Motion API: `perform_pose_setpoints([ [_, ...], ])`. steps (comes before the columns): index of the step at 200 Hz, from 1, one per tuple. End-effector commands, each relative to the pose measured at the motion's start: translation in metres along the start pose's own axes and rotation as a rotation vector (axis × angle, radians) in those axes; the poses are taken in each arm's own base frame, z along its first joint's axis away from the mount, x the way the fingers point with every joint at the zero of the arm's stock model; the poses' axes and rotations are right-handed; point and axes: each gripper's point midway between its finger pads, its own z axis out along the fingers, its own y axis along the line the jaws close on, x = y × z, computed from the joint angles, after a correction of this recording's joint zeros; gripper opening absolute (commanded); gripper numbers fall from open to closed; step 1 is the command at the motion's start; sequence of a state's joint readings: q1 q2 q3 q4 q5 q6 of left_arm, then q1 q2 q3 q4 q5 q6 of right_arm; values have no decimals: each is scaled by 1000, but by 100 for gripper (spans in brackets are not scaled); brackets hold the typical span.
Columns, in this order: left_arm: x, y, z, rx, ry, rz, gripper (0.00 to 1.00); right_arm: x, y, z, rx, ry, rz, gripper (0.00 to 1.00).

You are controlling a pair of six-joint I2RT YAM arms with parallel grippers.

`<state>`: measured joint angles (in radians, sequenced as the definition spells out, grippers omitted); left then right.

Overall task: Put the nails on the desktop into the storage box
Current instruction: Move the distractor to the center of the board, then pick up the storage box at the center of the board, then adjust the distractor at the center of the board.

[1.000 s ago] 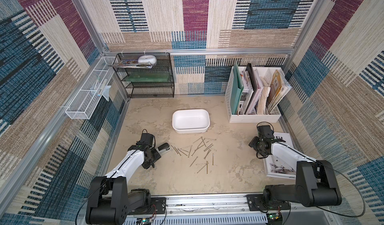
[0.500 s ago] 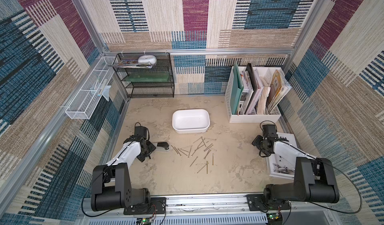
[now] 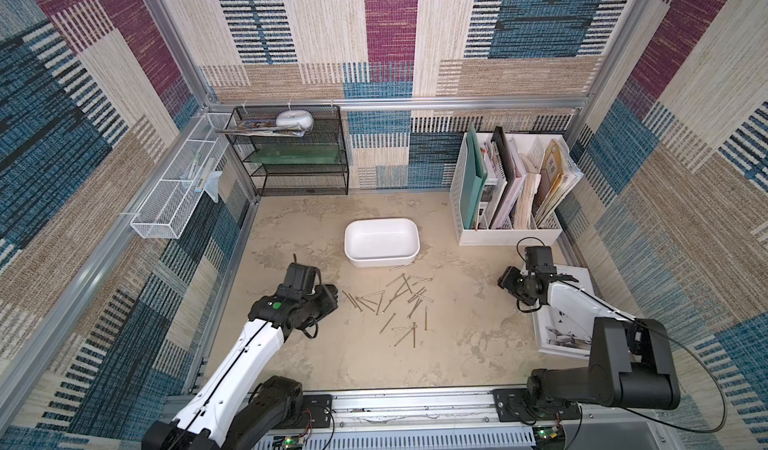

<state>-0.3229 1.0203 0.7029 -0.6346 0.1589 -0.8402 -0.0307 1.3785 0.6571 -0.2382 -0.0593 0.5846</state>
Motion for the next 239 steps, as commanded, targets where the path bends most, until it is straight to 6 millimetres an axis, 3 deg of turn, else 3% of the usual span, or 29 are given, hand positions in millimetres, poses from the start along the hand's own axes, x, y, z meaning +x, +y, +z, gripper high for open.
perform_pose_setpoints([
  [1, 11, -41, 17, 117, 68, -43, 31, -1, 8, 2, -30, 8, -15, 62],
  [18, 11, -63, 30, 126, 73, 5, 31, 0, 8, 2, -27, 8, -22, 62],
  [31, 6, -66, 45, 102, 67, 12, 31, -1, 8, 2, -27, 2, -28, 63],
  [66, -22, -52, 78, -31, -3, 45, 31, 0, 9, 0, -34, 2, -43, 63],
  [90, -32, -24, 93, -94, 12, -20, 31, 2, 8, -1, -35, 3, -50, 63],
  [119, -50, 12, 88, -162, -35, -63, 34, 6, 11, -1, -54, 14, -50, 63],
  [146, -65, 55, 80, -208, -65, -158, 36, 15, 25, 0, -110, 42, -77, 63],
  [198, -91, 99, 62, -309, -129, -216, 41, 39, 61, 0, -163, 87, -154, 64],
  [216, -98, 97, 60, -273, -137, -223, 44, 47, 75, -2, -190, 103, -193, 65],
  [239, -95, 64, 61, -127, -113, -204, 57, 64, 106, -8, -272, 133, -312, 67],
])
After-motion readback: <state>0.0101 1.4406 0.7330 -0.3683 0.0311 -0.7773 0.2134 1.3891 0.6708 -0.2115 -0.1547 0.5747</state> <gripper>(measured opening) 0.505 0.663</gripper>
